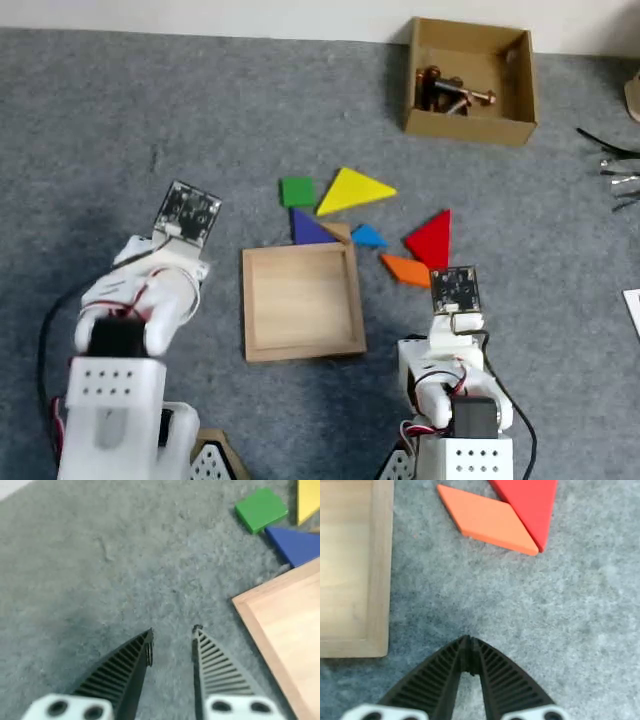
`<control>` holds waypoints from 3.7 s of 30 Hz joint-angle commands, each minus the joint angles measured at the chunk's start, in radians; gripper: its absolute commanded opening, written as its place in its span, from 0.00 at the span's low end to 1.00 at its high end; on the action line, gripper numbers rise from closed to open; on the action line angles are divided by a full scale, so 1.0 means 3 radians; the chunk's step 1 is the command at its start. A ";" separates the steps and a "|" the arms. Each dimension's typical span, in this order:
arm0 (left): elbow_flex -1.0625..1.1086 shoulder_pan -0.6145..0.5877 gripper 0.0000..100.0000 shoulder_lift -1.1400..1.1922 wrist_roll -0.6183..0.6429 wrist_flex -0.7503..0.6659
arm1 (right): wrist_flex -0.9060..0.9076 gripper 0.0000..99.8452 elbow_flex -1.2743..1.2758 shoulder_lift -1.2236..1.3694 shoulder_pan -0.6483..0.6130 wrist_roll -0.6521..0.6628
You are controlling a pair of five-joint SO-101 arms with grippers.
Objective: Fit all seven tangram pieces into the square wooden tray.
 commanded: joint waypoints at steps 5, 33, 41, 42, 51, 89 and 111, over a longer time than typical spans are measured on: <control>-0.0463 0.0407 0.13 0.0667 0.0000 -0.0225 | -0.0023 0.01 0.0407 -0.0043 -0.0023 -0.0015; -0.2140 0.1542 0.15 0.2836 0.1023 -0.0225 | -0.0023 0.01 0.0407 -0.0043 -0.0023 -0.0015; -0.2406 0.1465 0.24 0.3271 0.1038 -0.0245 | -0.0023 0.01 0.0407 -0.0043 -0.0023 -0.0015; -0.2463 0.1430 0.24 0.3358 0.1043 -0.0297 | -0.0023 0.01 0.0407 -0.0043 -0.0023 -0.0015; -0.2601 0.1312 0.23 0.3869 0.1043 -0.0798 | -0.0023 0.01 0.0407 -0.0043 -0.0023 -0.0015; -0.2601 0.1107 0.23 0.4560 0.1043 -0.1115 | -0.0023 0.01 0.0407 -0.0043 -0.0023 -0.0015; -0.3261 0.1031 0.24 0.4585 0.1043 0.0179 | -0.0023 0.01 0.0407 -0.0043 -0.0023 -0.0015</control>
